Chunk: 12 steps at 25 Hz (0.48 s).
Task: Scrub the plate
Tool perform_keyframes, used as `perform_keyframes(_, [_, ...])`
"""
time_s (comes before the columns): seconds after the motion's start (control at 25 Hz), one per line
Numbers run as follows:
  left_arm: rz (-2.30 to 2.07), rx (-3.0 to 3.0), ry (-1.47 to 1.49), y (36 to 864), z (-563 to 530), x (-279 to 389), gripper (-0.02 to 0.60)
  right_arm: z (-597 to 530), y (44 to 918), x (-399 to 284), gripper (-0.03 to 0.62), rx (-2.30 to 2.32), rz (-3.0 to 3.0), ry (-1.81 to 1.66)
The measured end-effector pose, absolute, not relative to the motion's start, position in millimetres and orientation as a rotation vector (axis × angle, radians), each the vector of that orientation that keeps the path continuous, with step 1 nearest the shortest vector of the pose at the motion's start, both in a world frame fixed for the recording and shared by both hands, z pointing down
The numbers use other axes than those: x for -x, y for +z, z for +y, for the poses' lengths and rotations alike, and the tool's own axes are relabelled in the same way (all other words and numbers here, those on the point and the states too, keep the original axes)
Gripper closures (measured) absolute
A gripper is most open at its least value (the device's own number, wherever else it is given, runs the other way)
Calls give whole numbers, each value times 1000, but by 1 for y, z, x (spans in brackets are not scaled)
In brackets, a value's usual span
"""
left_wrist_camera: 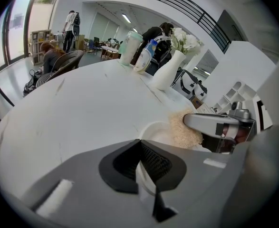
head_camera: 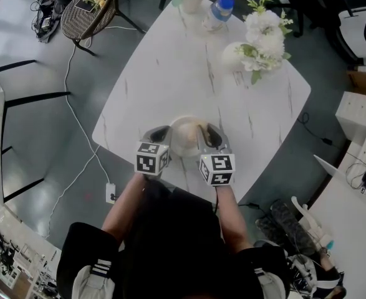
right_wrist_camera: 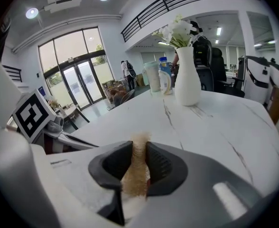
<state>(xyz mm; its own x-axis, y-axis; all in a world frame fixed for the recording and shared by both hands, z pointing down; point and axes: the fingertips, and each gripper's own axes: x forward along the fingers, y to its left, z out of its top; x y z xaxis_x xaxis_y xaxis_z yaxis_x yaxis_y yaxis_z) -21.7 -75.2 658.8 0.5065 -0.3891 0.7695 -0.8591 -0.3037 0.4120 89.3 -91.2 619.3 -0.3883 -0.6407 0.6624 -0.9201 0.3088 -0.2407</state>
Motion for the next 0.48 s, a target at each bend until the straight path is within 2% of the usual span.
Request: perform_keyframes(0.48, [-1011, -1908, 685, 658, -80, 22, 575, -96, 626, -123, 503, -1476, -2045, 840])
